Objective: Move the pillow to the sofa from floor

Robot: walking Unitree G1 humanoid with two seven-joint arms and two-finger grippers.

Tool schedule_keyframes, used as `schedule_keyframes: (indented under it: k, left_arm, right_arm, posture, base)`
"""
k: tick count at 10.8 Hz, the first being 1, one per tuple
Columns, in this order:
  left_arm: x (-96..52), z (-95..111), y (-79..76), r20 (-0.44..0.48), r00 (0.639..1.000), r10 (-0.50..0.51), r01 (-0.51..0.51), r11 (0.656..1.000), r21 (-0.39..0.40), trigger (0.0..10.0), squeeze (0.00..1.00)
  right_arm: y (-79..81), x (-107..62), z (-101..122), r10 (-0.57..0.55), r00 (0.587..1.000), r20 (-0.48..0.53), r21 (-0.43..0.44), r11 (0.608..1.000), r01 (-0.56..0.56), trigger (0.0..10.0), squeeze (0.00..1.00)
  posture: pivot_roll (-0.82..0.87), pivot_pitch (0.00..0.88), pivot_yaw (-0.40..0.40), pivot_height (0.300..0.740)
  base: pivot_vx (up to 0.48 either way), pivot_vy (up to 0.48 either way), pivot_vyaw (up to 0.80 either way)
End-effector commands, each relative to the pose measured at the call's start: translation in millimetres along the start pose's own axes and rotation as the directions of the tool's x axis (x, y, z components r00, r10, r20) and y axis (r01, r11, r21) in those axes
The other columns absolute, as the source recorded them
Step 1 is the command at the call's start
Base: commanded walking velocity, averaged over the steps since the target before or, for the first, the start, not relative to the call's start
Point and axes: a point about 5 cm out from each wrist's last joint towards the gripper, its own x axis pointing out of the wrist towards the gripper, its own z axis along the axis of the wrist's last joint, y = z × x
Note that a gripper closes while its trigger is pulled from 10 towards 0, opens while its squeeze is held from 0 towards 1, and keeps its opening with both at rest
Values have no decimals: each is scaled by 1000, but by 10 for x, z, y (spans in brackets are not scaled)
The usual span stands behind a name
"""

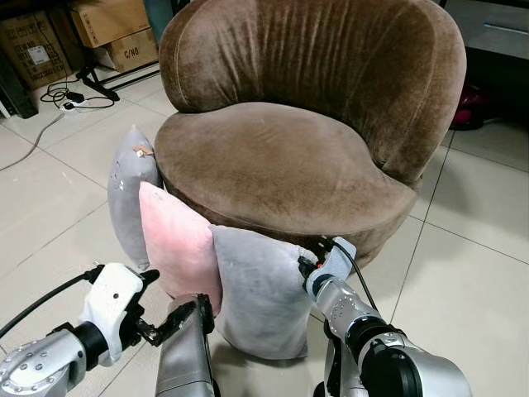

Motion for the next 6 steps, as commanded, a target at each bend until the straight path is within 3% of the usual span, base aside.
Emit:
schedule_keyframes:
  k: [1, 6]
  left_arm:
    - [-20, 28, 55, 5, 1000, 28, -28, 999, 22, 10000, 0]
    - [84, 66, 168, 64, 984, 165, -168, 985, 46, 10000, 0]
  right_arm:
    - [48, -9, -135, 1, 999, -39, 12, 1000, 0, 0, 0]
    - [54, 11, 230, 72, 994, 77, -16, 997, -71, 0, 0]
  posture:
    - [173, 0, 26, 472]
    - [151, 0, 21, 472]
  base:
    - [0, 0, 0]
    - [0, 0, 0]
